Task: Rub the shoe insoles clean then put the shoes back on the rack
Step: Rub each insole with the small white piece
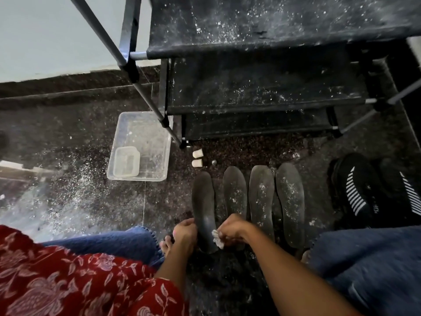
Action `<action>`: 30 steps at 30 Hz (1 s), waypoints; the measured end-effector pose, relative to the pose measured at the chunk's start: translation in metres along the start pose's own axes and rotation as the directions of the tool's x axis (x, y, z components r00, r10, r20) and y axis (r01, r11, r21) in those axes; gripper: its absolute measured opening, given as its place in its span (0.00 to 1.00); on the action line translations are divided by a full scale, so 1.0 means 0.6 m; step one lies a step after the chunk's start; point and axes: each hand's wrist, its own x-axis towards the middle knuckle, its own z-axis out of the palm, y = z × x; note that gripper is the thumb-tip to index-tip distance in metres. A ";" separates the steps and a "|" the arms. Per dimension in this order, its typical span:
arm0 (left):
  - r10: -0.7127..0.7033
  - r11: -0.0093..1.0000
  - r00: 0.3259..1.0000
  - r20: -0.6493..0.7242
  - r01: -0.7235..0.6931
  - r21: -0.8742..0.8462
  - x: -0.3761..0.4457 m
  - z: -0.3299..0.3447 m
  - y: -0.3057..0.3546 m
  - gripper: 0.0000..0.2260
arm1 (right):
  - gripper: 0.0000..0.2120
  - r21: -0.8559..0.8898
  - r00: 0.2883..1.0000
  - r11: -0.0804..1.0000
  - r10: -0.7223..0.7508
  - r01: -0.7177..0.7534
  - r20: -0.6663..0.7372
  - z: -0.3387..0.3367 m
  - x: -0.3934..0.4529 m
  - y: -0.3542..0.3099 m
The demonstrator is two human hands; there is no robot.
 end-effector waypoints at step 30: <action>0.180 0.937 0.981 0.077 -0.195 0.291 -0.049 0.125 0.049 0.15 | 0.15 0.403 0.926 0.915 0.143 0.011 -0.350 -0.021 0.064 0.075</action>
